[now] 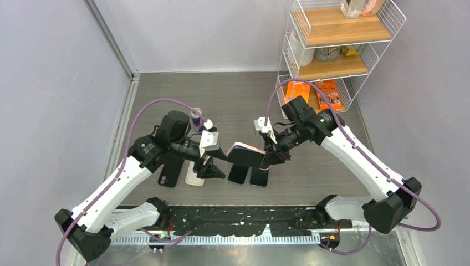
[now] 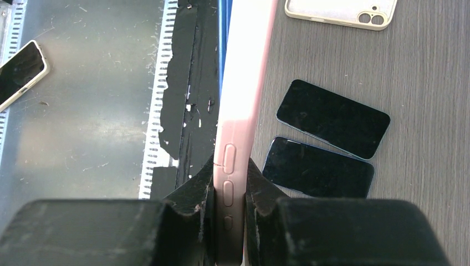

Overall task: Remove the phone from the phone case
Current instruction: Remove the phone case from the phone.

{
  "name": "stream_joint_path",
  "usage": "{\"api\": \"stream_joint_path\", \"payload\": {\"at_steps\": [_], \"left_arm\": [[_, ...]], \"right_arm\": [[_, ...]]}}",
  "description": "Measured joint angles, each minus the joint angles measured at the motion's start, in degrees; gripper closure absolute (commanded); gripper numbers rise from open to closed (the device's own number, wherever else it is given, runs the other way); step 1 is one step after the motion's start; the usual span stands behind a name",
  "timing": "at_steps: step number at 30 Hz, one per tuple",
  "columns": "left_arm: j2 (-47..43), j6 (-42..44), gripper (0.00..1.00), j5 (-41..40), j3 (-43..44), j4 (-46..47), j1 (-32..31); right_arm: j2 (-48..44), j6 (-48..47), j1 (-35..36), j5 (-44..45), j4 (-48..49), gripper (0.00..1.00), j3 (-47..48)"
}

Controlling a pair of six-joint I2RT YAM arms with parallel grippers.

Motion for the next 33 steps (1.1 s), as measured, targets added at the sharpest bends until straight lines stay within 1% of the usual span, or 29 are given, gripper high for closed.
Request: {"api": "stream_joint_path", "payload": {"at_steps": [15,21,26,33], "left_arm": [[0.0,-0.09,0.38,1.7,0.0,-0.11,0.28],[0.0,-1.49,0.38,1.66,0.0,0.26,0.37],[0.37,-3.56,0.39,1.27,-0.07,2.16,0.39],[1.14,-7.69,0.41,0.72,-1.99,7.28,0.44]], "right_arm": [[-0.02,1.03,0.0,0.11,0.98,0.95,-0.44],[-0.02,1.51,0.0,0.2,1.77,0.95,-0.72],[-0.02,1.86,-0.31,0.17,1.81,0.95,-0.72],[-0.02,2.16,-1.03,1.18,1.7,0.95,-1.05]]}}
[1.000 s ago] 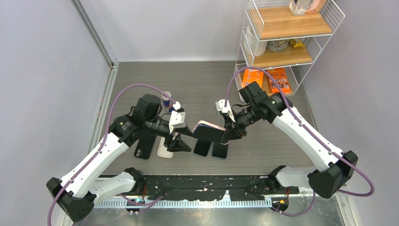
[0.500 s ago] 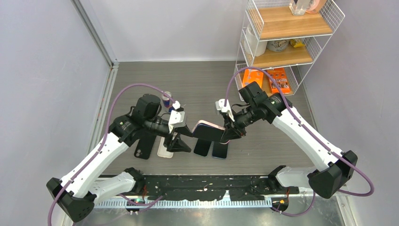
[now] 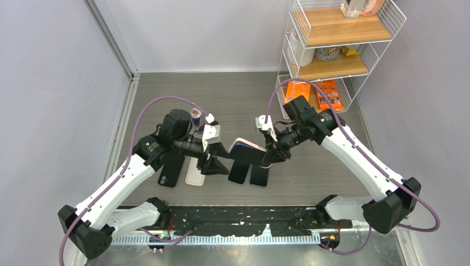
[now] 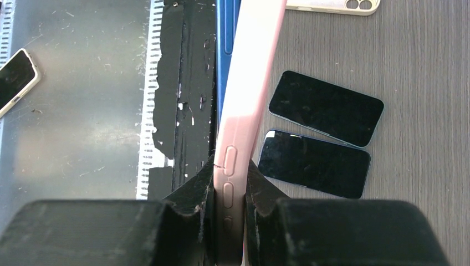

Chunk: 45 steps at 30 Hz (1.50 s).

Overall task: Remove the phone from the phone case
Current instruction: Remove the phone case from the phone.

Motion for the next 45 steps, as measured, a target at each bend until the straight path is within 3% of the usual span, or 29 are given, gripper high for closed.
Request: {"api": "stream_joint_path", "payload": {"at_steps": [11,17,25,30,37,41,42,45], "left_arm": [[2.54,-8.96,0.45,1.92,-1.4,6.86,0.59],[2.89,-9.14,0.47,4.46,-1.51,14.6,-0.28],[2.89,-8.44,0.55,4.33,-1.66,16.63,-0.46],[2.86,-6.56,0.68,2.47,-3.61,18.6,-1.14],[3.8,-6.73,1.0,-1.4,-4.79,19.41,-2.21],[5.64,-8.52,1.0,-3.15,-4.63,19.47,-2.21],[5.99,-8.31,1.0,-3.34,-4.55,19.45,-2.25],[6.43,-5.25,1.0,-4.9,-4.31,17.94,-3.67]], "right_arm": [[0.0,0.46,-0.44,1.73,-0.79,0.95,-0.48],[1.2,0.85,0.76,0.07,1.7,0.94,-0.57],[1.22,1.33,0.76,-0.68,2.14,0.95,-0.57],[1.25,1.62,0.83,-0.13,1.51,0.95,-0.57],[1.22,1.2,1.07,1.75,0.7,0.93,-0.63],[1.11,1.09,1.03,3.98,1.03,0.68,-1.29],[1.03,1.46,0.96,4.2,1.33,0.57,-1.66],[0.96,4.13,0.92,3.69,3.56,0.42,-2.14]]}}
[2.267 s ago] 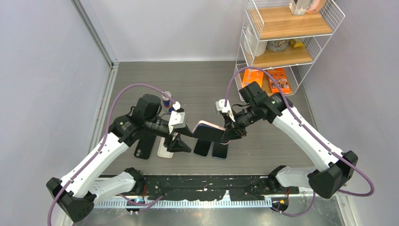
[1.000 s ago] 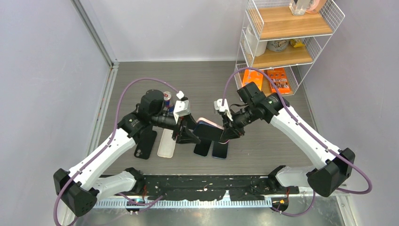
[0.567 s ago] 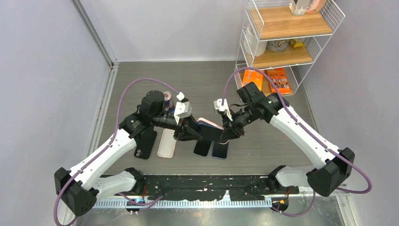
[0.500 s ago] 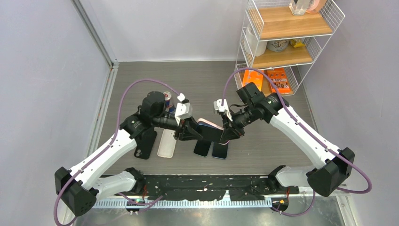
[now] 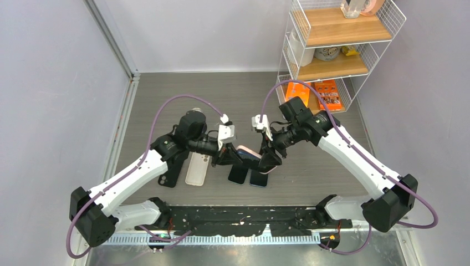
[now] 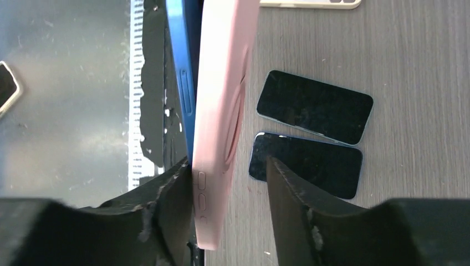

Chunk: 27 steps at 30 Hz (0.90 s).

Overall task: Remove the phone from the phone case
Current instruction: Remove the phone case from the phone.

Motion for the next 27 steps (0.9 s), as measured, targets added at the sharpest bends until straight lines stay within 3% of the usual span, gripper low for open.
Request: {"api": "stream_joint_path", "payload": {"at_steps": [5,15,27], "left_arm": [[0.35,5.18,1.0,-3.06,0.0,-5.49,-1.75],[-0.72,10.05,1.0,-8.39,0.0,-8.33,-2.12],[-0.72,10.01,1.0,-12.15,0.35,-8.55,-2.97]], "right_arm": [[-1.75,3.06,0.0,0.26,4.61,0.34,0.02],[-3.04,8.61,0.0,1.29,8.79,0.37,6.14],[2.95,17.33,0.48,-1.07,18.6,0.38,8.48]]}}
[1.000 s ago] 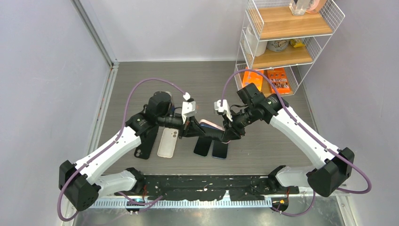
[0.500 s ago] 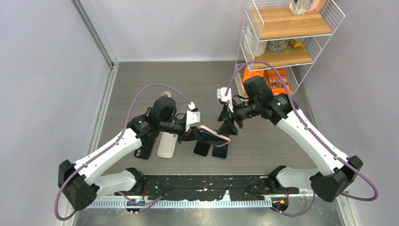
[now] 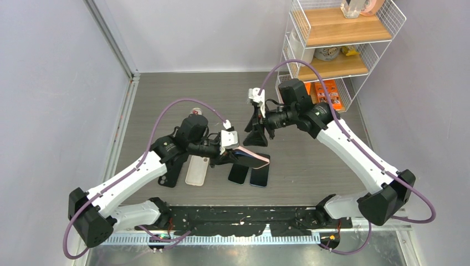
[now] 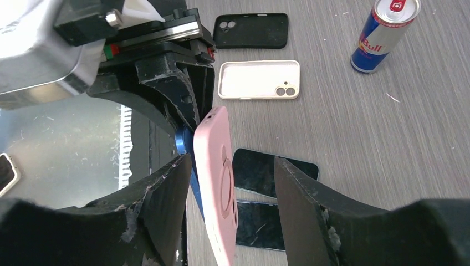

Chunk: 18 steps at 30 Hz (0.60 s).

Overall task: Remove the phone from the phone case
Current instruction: Remove the phone case from the phone.

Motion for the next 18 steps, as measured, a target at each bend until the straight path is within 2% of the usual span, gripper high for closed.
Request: {"api": "stream_joint_path", "payload": {"at_steps": [18], "left_arm": [[0.76,-0.87,1.0,-1.84,1.38,0.02,-0.59]], "right_arm": [[1.97,1.68,3.13,0.26,3.17,0.4,-1.81]]}}
